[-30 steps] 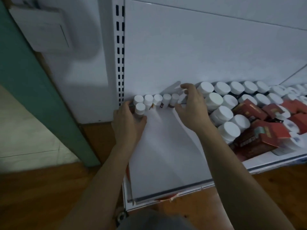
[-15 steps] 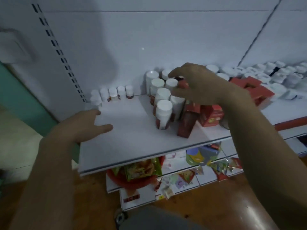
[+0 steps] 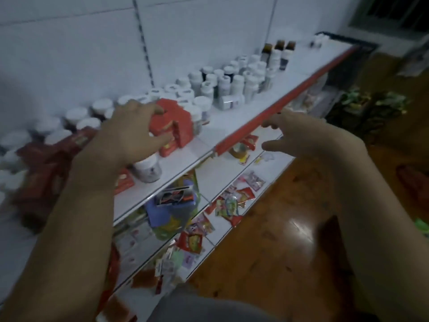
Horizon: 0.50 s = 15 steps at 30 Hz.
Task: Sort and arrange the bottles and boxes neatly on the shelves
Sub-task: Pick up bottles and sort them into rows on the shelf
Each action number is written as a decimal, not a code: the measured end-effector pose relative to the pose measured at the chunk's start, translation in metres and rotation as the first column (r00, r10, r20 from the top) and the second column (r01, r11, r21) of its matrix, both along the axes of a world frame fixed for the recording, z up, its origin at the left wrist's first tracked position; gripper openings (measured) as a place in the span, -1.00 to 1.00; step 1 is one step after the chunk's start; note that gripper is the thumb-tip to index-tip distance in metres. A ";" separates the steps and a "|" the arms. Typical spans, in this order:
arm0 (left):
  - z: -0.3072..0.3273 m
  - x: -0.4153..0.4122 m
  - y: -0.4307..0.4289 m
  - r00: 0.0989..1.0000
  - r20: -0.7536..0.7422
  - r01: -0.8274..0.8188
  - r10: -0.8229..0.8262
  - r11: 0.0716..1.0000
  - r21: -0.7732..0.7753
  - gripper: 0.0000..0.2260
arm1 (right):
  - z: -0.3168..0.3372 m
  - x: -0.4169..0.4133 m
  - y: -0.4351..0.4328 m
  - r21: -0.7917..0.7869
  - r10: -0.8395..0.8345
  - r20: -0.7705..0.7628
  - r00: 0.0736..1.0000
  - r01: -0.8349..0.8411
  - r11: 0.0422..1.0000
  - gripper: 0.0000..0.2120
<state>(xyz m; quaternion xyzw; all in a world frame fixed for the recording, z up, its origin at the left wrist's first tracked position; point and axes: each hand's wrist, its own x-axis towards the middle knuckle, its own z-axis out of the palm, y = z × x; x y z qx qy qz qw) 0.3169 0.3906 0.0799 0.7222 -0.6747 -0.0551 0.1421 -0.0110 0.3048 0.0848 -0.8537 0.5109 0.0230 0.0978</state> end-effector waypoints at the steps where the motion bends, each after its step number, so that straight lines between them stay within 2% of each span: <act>1: 0.000 -0.021 -0.024 0.999 0.028 0.045 -0.046 0.999 0.024 -0.38 | -0.005 -0.023 -0.006 0.018 -0.046 0.001 0.999 0.046 0.999 -0.39; 5: -0.013 -0.095 -0.113 0.960 0.105 0.238 -0.259 0.955 0.177 -0.41 | -0.026 -0.112 -0.029 0.079 -0.236 -0.017 0.972 0.237 0.968 -0.37; 8: -0.030 -0.143 -0.180 0.896 0.123 0.362 -0.426 0.863 0.352 -0.34 | -0.038 -0.172 -0.052 0.083 -0.355 -0.028 0.935 0.356 0.931 -0.38; 11: -0.048 -0.193 -0.242 0.833 0.058 0.484 -0.549 0.777 0.403 -0.31 | -0.043 -0.216 -0.089 0.106 -0.427 -0.083 0.900 0.434 0.895 -0.39; 15: -0.058 -0.252 -0.326 0.798 -0.092 0.569 -0.595 0.695 0.439 -0.35 | -0.032 -0.252 -0.150 0.157 -0.473 -0.114 0.874 0.486 0.860 -0.38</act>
